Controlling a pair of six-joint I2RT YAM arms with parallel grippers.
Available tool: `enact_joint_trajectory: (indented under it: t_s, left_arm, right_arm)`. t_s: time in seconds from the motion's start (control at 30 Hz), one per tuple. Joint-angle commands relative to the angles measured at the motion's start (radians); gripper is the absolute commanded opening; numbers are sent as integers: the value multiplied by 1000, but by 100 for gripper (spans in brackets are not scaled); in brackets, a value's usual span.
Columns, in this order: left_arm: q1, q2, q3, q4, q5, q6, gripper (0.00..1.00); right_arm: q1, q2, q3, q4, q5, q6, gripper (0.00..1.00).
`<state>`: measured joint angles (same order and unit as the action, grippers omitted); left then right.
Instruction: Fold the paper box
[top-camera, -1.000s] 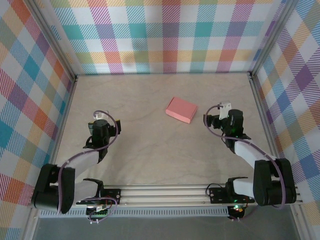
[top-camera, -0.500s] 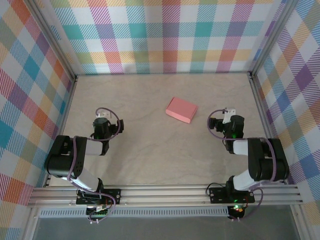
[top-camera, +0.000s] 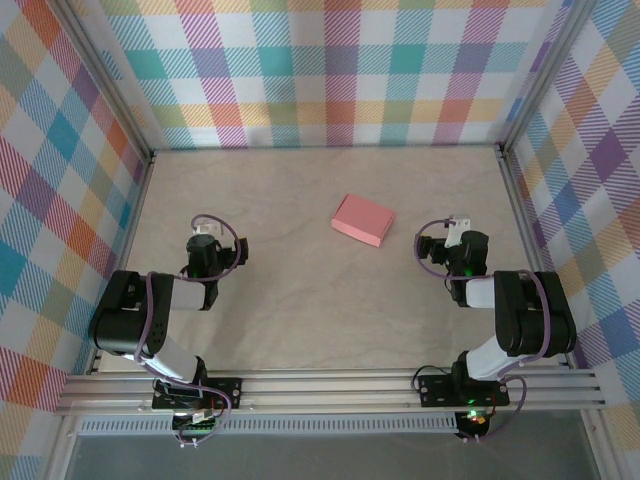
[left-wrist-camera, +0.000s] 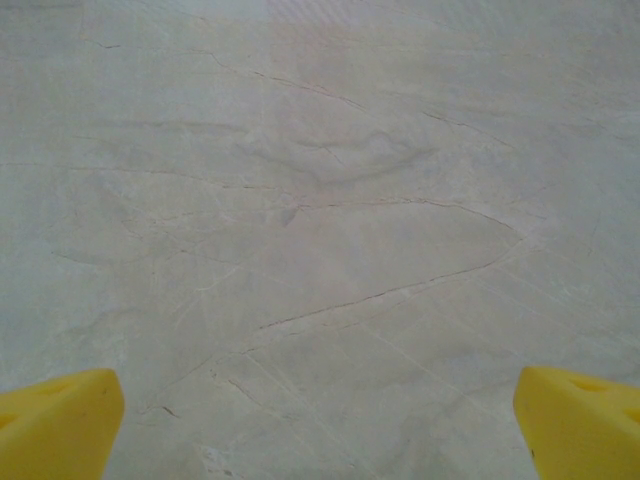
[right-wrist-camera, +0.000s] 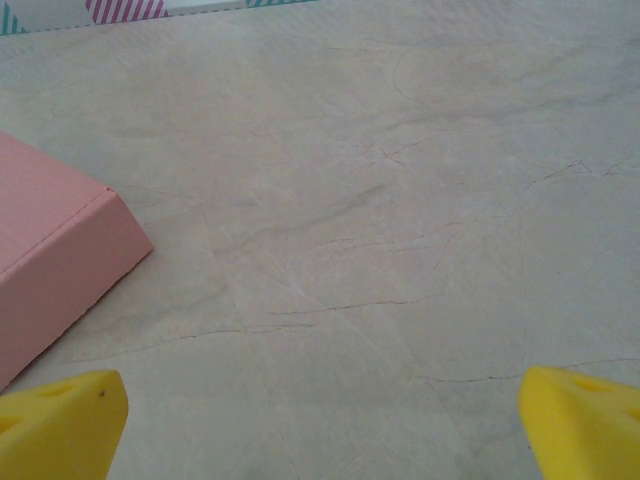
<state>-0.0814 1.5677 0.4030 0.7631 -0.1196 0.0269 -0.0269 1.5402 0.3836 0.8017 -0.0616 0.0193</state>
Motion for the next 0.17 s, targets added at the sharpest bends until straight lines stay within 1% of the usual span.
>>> enact_joint_trajectory:
  t_s: [0.0, 0.13]
  left_arm:
    - [10, -3, 20, 36, 17, 2, 100]
    - [10, -4, 22, 37, 17, 2, 100]
  right_arm:
    - [1, -8, 21, 39, -15, 9, 100]
    - [8, -10, 15, 47, -7, 3, 100]
